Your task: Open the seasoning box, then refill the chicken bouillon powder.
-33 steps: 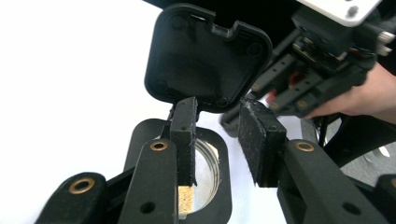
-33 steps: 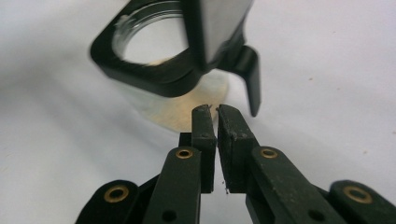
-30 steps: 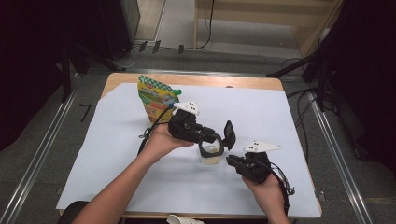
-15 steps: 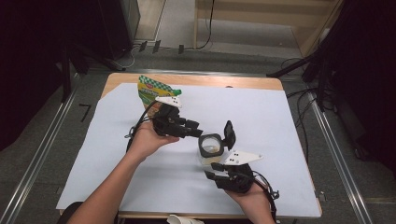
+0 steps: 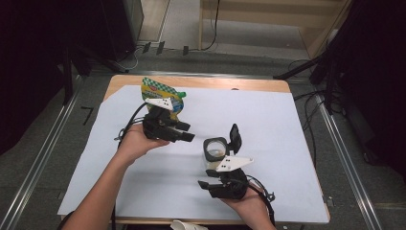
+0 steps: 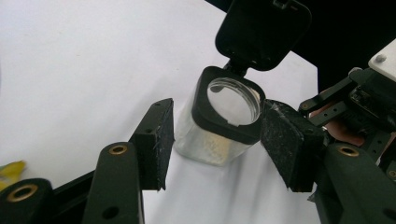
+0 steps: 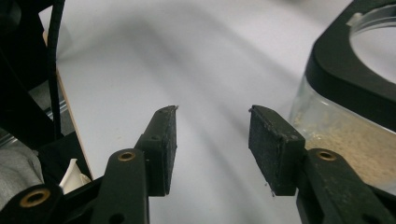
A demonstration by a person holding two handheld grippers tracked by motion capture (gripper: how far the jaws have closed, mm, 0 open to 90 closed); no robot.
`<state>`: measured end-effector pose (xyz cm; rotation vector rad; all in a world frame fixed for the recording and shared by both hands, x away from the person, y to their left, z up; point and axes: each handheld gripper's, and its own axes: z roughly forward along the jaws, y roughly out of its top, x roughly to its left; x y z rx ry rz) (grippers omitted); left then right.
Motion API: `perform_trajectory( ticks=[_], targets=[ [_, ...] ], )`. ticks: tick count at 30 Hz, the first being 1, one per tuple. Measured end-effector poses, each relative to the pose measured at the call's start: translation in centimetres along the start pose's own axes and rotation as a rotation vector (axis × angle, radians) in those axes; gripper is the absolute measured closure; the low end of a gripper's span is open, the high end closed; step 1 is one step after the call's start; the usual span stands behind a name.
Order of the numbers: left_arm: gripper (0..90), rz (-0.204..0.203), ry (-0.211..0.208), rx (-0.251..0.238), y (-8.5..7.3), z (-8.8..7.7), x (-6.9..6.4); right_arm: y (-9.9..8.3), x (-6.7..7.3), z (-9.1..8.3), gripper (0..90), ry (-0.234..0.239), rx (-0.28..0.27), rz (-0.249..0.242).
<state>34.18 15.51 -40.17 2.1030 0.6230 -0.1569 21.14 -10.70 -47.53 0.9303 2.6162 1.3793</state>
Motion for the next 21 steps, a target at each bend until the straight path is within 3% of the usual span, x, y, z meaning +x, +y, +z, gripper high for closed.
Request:
perform_trajectory(
  ticks=[7, 15, 18, 21],
  targets=[
    [46.2, -0.024, 0.036, -0.025, -0.8, -1.9, 1.0, 0.2, 0.2, 0.6, 53.3, 0.014, 0.017, -0.017],
    [45.9, -0.056, 0.068, -0.027, -1.5, -3.1, 2.2, 0.5, 0.2, 1.1, 53.3, 0.029, 0.022, -0.027],
    [45.6, -0.057, 0.106, -0.023, -1.9, -3.9, 2.9, 0.5, 0.2, 1.1, 53.1, 0.033, 0.026, -0.026],
    [45.3, -0.076, 0.113, -0.028, -2.3, -4.5, 3.6, 0.5, 0.2, 1.3, 53.0, 0.034, 0.027, -0.03]
  ],
)
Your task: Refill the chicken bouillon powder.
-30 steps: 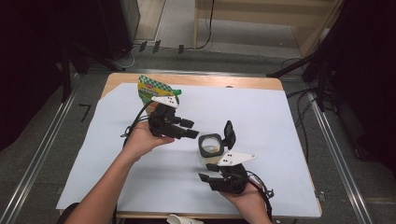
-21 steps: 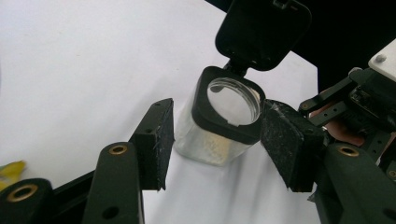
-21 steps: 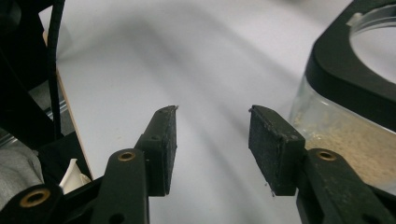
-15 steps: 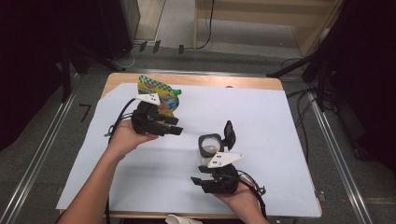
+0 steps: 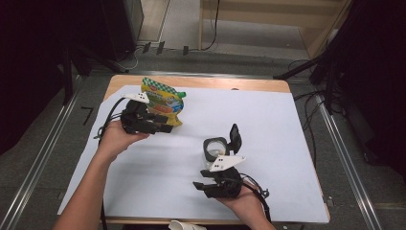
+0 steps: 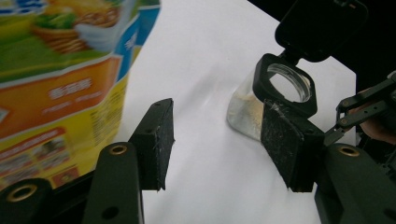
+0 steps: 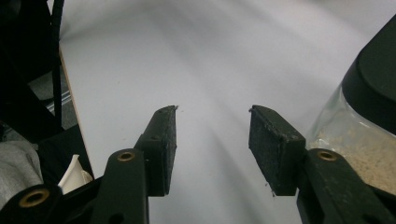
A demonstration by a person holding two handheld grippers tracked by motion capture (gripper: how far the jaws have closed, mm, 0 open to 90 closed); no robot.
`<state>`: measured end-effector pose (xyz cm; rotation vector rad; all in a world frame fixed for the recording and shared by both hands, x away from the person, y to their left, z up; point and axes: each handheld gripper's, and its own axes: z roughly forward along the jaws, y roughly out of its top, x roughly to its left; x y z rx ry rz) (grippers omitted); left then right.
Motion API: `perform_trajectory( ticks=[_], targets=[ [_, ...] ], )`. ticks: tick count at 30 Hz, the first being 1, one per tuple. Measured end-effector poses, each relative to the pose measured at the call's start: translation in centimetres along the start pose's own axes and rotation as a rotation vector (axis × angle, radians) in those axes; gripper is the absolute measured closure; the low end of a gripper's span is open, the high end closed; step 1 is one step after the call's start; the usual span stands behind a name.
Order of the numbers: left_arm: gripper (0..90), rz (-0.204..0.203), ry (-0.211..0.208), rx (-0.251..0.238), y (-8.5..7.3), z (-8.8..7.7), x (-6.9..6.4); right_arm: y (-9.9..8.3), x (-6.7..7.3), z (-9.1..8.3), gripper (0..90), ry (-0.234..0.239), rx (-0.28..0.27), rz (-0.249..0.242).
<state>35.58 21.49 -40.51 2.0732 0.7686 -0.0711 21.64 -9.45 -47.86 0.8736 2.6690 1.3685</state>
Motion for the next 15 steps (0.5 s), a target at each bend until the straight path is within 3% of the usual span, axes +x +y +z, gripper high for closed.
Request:
perform_trajectory(
  ticks=[7, 10, 15],
  targets=[
    [45.0, -0.04, 0.034, -0.032, -0.6, -1.6, 2.0, -0.1, 0.0, 0.1, 52.9, 0.003, 0.008, -0.002],
    [44.8, -0.037, 0.061, -0.011, -0.5, -1.8, 2.4, -0.1, 0.0, 0.2, 52.9, 0.006, 0.008, -0.003],
    [45.6, -0.046, 0.089, -0.024, -0.6, -2.8, 4.0, -0.2, 0.2, 0.4, 52.8, 0.01, 0.017, -0.005]
  ],
)
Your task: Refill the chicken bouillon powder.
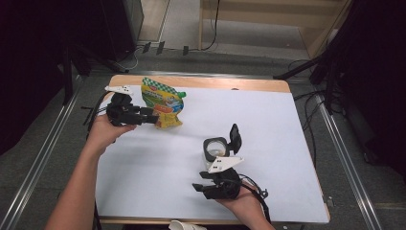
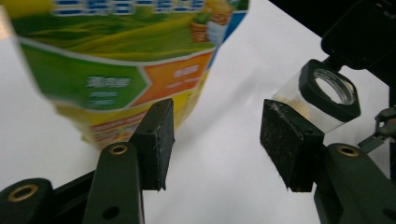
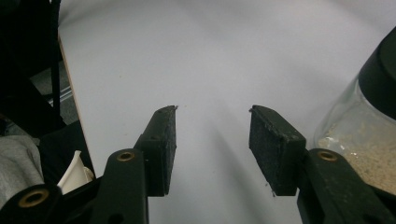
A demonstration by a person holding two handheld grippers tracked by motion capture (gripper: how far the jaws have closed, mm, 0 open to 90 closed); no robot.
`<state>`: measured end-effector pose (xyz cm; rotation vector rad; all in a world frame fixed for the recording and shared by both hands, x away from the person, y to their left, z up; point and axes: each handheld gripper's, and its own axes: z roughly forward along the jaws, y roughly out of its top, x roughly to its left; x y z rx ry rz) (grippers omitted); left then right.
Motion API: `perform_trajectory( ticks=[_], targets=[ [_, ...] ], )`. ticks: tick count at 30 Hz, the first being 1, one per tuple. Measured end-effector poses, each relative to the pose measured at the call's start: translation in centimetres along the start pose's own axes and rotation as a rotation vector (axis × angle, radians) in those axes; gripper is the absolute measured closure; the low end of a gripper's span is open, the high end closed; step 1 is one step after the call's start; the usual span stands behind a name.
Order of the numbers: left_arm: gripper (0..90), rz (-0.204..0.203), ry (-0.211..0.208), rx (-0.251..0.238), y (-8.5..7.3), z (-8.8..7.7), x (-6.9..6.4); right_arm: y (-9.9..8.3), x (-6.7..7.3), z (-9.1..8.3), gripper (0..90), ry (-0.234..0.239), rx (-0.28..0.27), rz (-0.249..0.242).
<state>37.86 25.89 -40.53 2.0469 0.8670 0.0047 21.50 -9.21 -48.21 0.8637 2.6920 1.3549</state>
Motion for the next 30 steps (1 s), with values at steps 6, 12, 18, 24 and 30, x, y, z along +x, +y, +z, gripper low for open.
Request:
perform_trajectory(
  ticks=[6, 12, 18, 24, 30],
  targets=[
    [46.7, -0.018, 0.026, -0.019, 0.3, -1.2, 1.6, -0.2, 0.0, -0.1, 52.7, -0.011, 0.001, 0.006],
    [46.8, -0.036, 0.078, -0.011, 0.6, -2.0, 2.9, -0.6, 0.0, -0.4, 52.7, -0.022, 0.004, 0.014],
    [44.2, -0.04, 0.07, -0.042, 1.4, -1.9, 3.7, -1.1, 0.1, -0.7, 52.7, -0.039, 0.004, 0.028],
    [42.6, -0.027, 0.063, -0.042, 2.2, -1.3, 4.2, -1.4, 0.1, -0.9, 52.7, -0.048, 0.001, 0.041],
    [42.3, 0.017, 0.052, -0.047, 2.9, 0.0, 3.8, -1.1, 0.3, -0.4, 52.7, -0.037, -0.008, 0.041]
  ],
)
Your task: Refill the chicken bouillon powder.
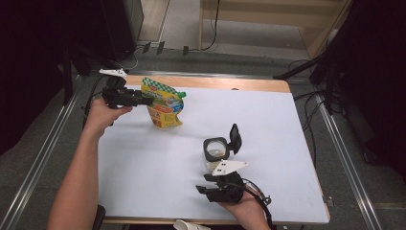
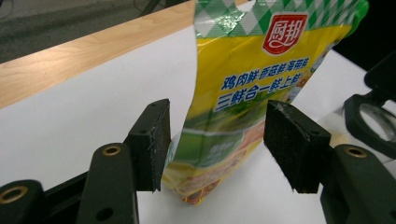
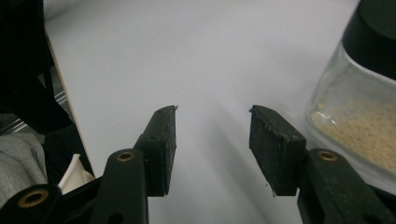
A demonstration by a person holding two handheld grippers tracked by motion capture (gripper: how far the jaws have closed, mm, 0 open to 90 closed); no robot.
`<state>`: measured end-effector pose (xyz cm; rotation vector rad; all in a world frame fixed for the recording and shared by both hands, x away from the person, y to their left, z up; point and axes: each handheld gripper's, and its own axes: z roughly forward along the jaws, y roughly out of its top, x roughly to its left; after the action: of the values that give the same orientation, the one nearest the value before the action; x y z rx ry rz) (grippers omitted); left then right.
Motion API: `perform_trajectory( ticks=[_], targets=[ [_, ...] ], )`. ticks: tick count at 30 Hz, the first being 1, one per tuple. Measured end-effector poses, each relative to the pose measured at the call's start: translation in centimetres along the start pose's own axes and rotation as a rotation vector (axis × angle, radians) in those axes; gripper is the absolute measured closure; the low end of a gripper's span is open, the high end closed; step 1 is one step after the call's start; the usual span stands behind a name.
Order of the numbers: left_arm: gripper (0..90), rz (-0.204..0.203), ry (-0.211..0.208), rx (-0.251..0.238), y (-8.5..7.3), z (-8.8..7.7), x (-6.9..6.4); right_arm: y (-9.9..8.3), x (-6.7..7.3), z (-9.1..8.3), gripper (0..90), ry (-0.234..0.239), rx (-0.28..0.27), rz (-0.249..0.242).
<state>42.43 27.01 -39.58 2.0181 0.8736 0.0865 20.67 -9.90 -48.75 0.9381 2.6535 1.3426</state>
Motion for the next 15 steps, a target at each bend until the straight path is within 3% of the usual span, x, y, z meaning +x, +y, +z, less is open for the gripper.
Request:
perform_trajectory(
  ticks=[8, 15],
  targets=[
    [44.4, 0.012, -0.004, -0.003, 0.3, 0.5, -0.4, 1.0, 0.8, 1.1, 52.3, 0.029, 0.0, -0.036],
    [55.5, 0.027, -0.018, 0.01, 0.3, 0.4, -0.8, 2.2, 1.2, 1.5, 52.2, 0.041, -0.011, -0.063]
  ],
)
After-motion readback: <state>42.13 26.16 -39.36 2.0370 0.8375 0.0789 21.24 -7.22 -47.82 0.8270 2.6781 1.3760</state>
